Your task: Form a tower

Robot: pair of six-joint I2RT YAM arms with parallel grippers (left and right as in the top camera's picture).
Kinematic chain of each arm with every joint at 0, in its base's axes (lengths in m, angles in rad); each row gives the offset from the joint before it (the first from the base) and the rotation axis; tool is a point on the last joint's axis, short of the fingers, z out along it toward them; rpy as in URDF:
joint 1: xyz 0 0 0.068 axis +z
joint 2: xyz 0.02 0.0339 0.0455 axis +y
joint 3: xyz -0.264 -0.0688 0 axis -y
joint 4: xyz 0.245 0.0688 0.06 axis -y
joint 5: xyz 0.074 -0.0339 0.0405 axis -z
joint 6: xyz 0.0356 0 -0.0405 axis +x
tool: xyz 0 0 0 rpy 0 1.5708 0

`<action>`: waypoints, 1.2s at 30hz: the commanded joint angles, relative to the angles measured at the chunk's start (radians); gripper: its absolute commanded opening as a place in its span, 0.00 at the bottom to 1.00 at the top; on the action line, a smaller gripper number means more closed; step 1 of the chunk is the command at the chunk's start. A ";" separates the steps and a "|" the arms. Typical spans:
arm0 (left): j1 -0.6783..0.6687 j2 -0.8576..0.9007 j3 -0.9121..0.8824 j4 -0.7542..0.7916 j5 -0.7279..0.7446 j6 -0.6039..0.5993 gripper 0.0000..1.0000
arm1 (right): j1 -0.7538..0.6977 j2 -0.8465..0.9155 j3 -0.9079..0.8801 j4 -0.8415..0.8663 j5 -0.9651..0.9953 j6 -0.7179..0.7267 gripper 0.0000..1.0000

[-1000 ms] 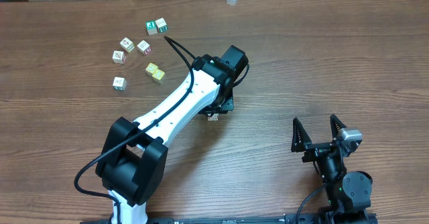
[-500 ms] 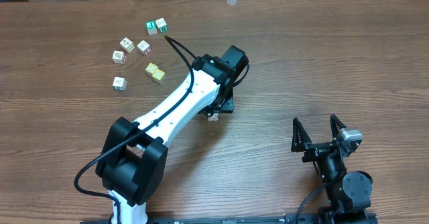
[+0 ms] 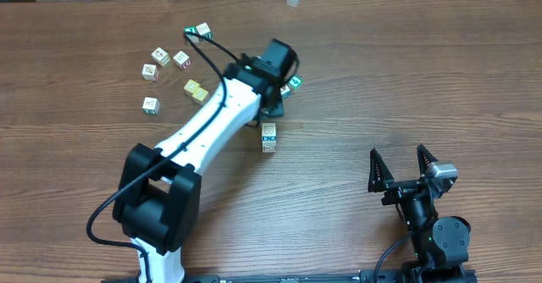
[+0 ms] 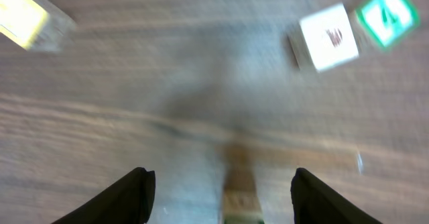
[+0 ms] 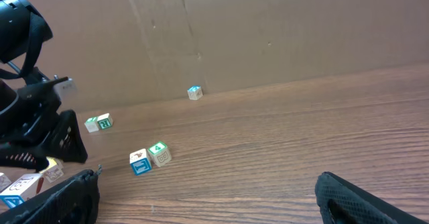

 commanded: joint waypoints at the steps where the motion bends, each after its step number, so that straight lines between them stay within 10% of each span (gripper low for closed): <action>1: 0.050 0.003 0.022 0.022 -0.021 0.018 0.65 | -0.003 -0.012 -0.010 0.006 0.000 0.005 1.00; 20: 0.372 0.003 0.021 -0.035 -0.037 0.058 1.00 | -0.003 -0.012 -0.010 0.006 0.000 0.005 1.00; 36: 0.432 0.003 0.020 -0.051 -0.030 0.056 0.99 | -0.003 -0.012 -0.010 0.006 0.000 0.005 1.00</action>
